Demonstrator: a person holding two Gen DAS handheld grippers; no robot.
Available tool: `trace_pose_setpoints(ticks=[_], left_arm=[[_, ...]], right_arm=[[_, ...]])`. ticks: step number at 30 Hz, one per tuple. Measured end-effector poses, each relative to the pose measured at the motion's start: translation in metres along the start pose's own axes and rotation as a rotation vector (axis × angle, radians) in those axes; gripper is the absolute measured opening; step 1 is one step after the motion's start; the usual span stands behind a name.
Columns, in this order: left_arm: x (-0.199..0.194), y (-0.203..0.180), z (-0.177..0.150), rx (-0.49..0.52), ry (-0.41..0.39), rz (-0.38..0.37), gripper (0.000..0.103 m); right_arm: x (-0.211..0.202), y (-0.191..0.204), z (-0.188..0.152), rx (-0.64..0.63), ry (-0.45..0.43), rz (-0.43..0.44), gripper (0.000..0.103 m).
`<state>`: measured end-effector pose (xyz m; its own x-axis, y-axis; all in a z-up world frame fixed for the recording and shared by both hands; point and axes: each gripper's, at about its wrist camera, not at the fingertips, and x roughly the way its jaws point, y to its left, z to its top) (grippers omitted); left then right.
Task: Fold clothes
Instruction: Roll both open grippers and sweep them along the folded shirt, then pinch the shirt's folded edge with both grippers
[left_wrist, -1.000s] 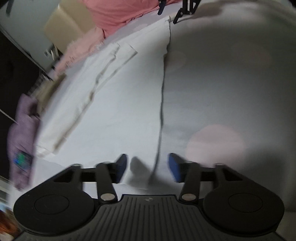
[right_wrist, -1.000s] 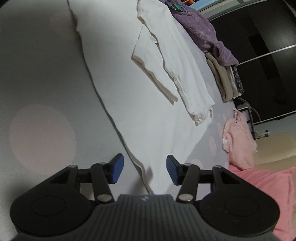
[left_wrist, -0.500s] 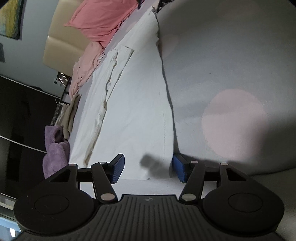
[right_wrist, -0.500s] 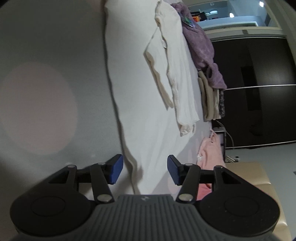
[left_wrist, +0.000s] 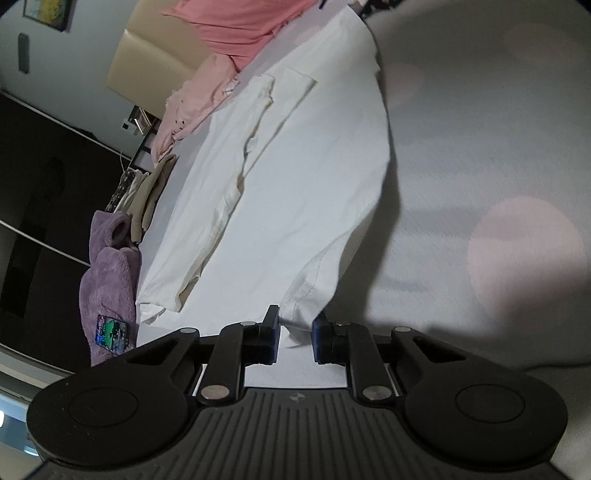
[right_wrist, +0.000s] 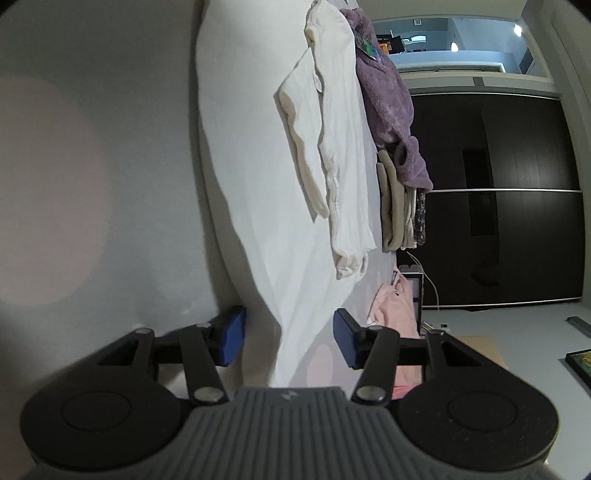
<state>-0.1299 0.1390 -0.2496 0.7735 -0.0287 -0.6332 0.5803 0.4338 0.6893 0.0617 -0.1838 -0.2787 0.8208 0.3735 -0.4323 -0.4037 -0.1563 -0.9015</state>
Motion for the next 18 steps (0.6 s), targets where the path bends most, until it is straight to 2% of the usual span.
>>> trace_pose_setpoints(ticks=[1,3,5,9,11,13,16,17,18], left_arm=[[-0.001,0.0,0.0,0.001,-0.011,-0.006,0.014],[-0.002,-0.002,0.0,0.022,-0.026,-0.024,0.015],[-0.001,-0.008,-0.001,0.064,-0.038,-0.028,0.018],[0.005,-0.019,-0.002,0.146,-0.054,-0.011,0.019],[0.008,-0.021,-0.002,0.16,-0.062,-0.009,0.019],[0.009,-0.019,-0.001,0.156,-0.07,-0.02,0.019],[0.003,-0.006,-0.001,0.098,-0.098,-0.07,0.014],[0.0,-0.003,-0.002,0.086,-0.104,-0.086,0.008],[-0.003,0.001,-0.003,0.075,-0.111,-0.102,0.008]], right_arm=[[0.002,-0.001,0.0,-0.004,0.003,-0.001,0.055],[0.004,-0.002,0.0,-0.014,0.011,0.022,0.04],[0.005,-0.001,-0.001,-0.042,0.013,0.045,0.033],[0.003,0.001,-0.005,-0.062,0.015,0.07,0.024],[0.002,0.002,-0.005,-0.068,0.013,0.081,0.024],[0.002,0.002,-0.005,-0.077,0.009,0.091,0.023],[0.005,-0.003,-0.003,-0.059,0.02,0.134,0.012],[0.005,-0.006,-0.003,-0.047,0.024,0.151,0.006],[0.004,-0.008,-0.003,-0.039,0.023,0.161,0.005]])
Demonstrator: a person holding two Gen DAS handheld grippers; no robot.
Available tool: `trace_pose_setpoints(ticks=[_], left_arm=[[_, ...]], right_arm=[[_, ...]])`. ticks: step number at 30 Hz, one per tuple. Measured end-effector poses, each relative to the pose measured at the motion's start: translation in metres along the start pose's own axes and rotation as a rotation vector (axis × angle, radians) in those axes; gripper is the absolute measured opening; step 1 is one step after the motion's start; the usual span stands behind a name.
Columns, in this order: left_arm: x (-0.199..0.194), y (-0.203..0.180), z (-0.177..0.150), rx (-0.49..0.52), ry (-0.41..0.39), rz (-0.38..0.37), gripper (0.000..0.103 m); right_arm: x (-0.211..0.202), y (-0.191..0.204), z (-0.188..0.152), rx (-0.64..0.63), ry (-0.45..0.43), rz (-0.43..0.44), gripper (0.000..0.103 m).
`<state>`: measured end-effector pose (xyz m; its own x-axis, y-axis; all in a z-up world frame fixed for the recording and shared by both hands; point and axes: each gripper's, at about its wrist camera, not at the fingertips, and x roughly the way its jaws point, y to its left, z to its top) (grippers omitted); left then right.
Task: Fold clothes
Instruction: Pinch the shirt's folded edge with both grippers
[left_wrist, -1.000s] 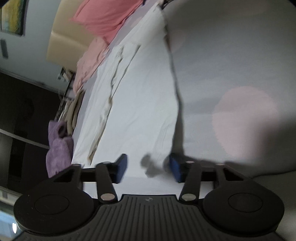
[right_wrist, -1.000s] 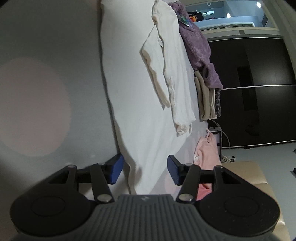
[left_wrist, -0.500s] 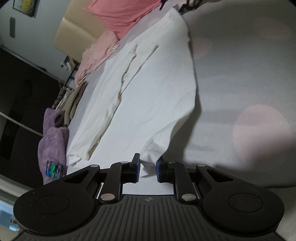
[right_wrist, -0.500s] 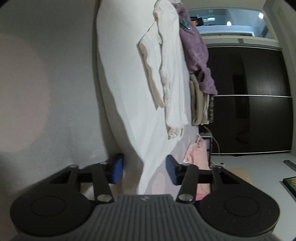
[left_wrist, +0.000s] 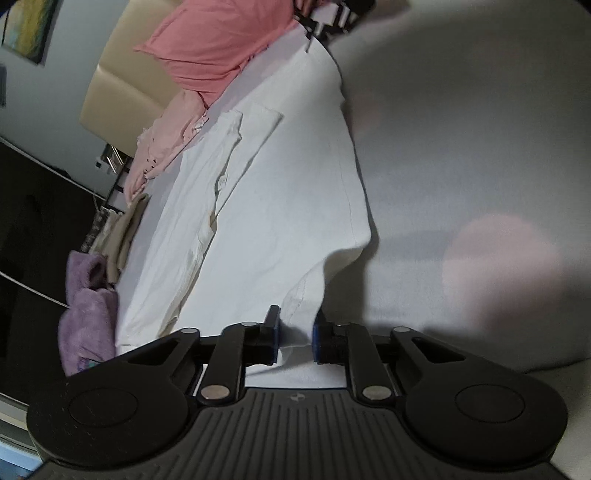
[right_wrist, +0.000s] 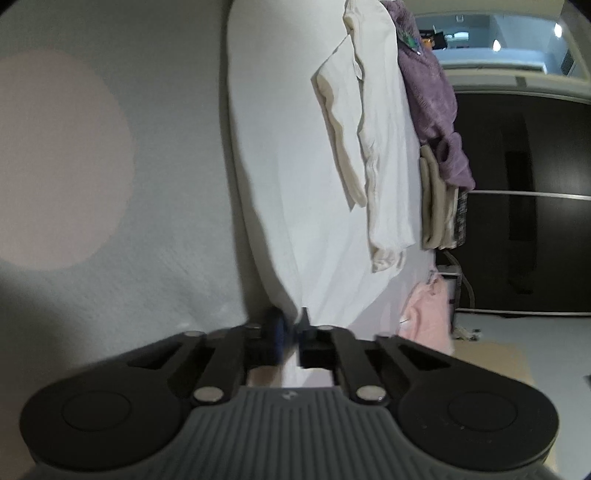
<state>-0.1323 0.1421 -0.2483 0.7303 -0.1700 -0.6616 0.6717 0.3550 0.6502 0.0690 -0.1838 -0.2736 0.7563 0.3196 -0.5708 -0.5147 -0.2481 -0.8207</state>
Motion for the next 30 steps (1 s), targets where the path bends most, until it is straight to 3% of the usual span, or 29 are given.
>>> trace_pose_setpoints(ticks=[6,9,14,21,30], left_arm=[[-0.013,0.017,-0.01,-0.061,0.005,-0.065,0.006],[-0.026,0.038,-0.009,-0.158,-0.01,-0.07,0.005],[-0.047,0.052,-0.012,-0.169,-0.036,-0.084,0.005],[-0.063,0.035,-0.016,-0.178,-0.043,-0.19,0.005],[-0.092,0.029,-0.037,-0.253,-0.037,-0.444,0.005]], right_arm=[[-0.013,-0.019,-0.002,0.04,-0.021,0.005,0.004],[-0.026,-0.032,-0.004,0.053,-0.034,-0.029,0.004],[-0.053,-0.055,-0.006,0.078,-0.064,-0.027,0.004],[-0.084,-0.038,-0.005,0.064,-0.079,0.08,0.004],[-0.146,-0.009,0.003,0.101,-0.094,0.295,0.003]])
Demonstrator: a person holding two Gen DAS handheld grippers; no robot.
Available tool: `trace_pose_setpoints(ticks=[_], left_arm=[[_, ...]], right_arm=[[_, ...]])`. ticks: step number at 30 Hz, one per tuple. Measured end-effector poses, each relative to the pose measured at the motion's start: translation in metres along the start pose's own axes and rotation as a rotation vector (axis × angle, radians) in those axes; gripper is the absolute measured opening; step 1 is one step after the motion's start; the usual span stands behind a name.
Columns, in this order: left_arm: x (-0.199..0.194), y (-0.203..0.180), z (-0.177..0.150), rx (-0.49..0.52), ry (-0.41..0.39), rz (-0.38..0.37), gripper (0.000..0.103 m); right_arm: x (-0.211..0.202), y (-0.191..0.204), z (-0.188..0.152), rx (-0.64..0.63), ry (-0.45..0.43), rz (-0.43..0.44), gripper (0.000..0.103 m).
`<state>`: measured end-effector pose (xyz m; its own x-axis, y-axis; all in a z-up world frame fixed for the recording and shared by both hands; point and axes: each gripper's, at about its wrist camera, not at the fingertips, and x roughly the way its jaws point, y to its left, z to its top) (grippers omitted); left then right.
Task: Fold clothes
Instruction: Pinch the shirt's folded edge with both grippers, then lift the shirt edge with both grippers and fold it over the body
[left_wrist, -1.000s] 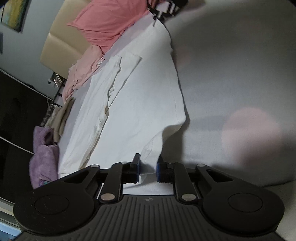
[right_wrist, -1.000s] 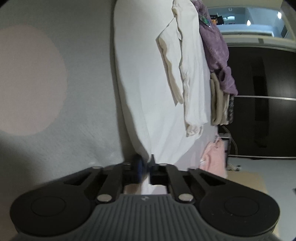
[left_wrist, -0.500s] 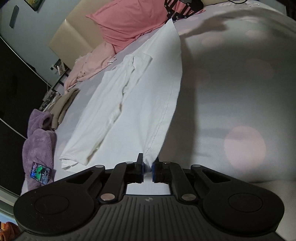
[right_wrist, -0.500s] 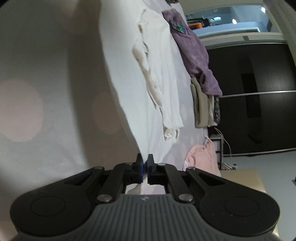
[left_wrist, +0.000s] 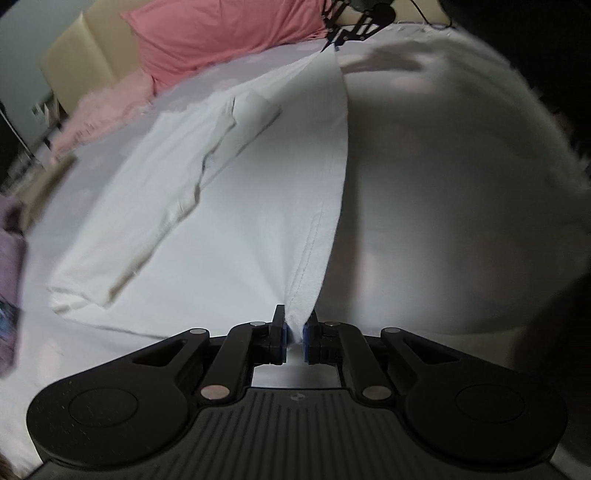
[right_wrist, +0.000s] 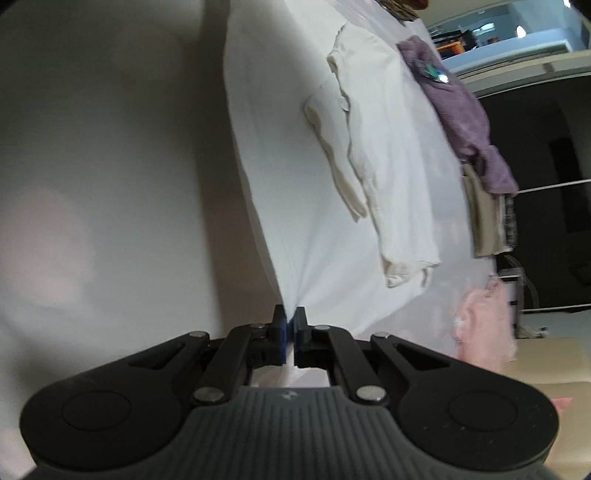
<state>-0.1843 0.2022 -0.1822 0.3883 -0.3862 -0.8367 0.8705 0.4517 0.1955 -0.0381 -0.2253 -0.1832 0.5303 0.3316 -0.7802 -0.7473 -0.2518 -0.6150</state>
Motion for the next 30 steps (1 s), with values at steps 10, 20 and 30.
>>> trace_pose_setpoints(ticks=[10,20,30], left_arm=[[0.0,0.065,-0.002,-0.256,-0.097,-0.104,0.005],[-0.028,0.186,-0.015,-0.677,-0.338,-0.101,0.005],[0.004,0.276,-0.02,-0.896,-0.331,-0.053,0.005]], right_arm=[[0.006,-0.062,0.011,0.183,0.004,0.082,0.002],[0.021,-0.178,0.004,0.398,0.008,0.134,0.002],[0.089,-0.271,0.012,0.374,0.021,0.111,0.002]])
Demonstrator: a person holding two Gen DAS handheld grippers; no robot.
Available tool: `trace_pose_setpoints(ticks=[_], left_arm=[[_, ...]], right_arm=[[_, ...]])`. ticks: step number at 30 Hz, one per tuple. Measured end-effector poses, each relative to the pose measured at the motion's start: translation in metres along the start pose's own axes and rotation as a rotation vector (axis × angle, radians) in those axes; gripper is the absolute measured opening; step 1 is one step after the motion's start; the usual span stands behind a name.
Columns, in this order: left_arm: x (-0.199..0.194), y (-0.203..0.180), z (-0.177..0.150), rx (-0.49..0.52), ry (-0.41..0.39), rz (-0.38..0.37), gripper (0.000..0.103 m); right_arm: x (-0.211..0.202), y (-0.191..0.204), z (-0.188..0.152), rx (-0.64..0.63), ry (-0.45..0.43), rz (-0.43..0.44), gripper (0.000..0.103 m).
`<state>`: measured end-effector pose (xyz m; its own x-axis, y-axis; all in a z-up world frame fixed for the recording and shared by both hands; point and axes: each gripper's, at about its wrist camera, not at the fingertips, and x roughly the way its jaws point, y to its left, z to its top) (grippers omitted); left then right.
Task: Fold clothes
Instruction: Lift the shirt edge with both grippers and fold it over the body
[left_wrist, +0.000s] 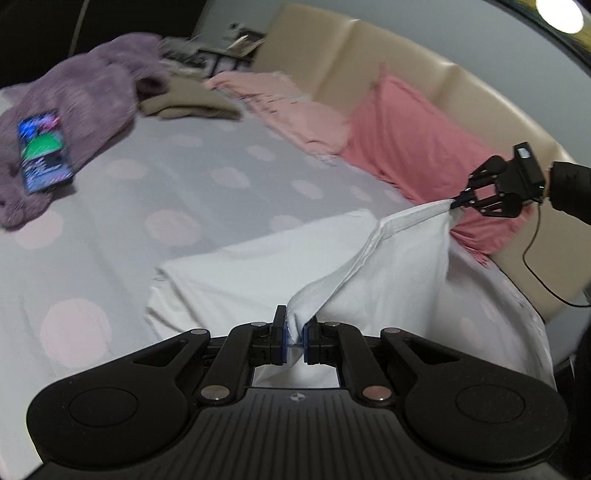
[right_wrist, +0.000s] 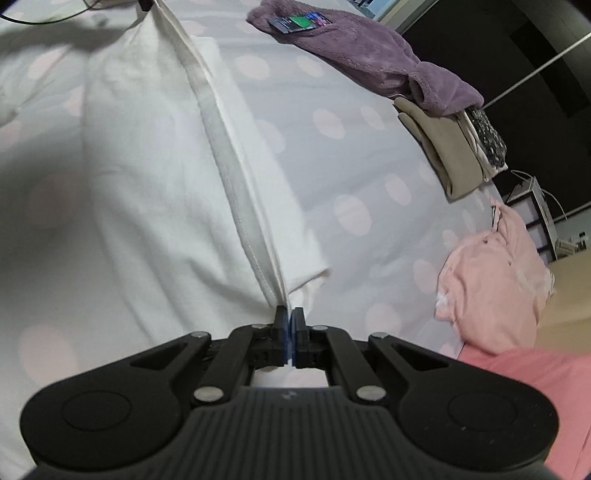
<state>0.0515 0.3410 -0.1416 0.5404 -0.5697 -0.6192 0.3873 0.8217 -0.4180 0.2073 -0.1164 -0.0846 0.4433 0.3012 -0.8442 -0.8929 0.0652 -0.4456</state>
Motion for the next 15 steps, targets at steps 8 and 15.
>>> trace_pose_setpoints(ticks=[8,15], left_arm=[[0.007,0.035,0.004,-0.138,-0.009,0.034,0.005],[0.03,0.062,0.018,-0.262,0.079,0.087,0.005]], right_arm=[[0.057,-0.046,0.03,-0.012,0.037,-0.005,0.002],[0.108,-0.06,0.048,-0.013,0.109,0.048,0.002]])
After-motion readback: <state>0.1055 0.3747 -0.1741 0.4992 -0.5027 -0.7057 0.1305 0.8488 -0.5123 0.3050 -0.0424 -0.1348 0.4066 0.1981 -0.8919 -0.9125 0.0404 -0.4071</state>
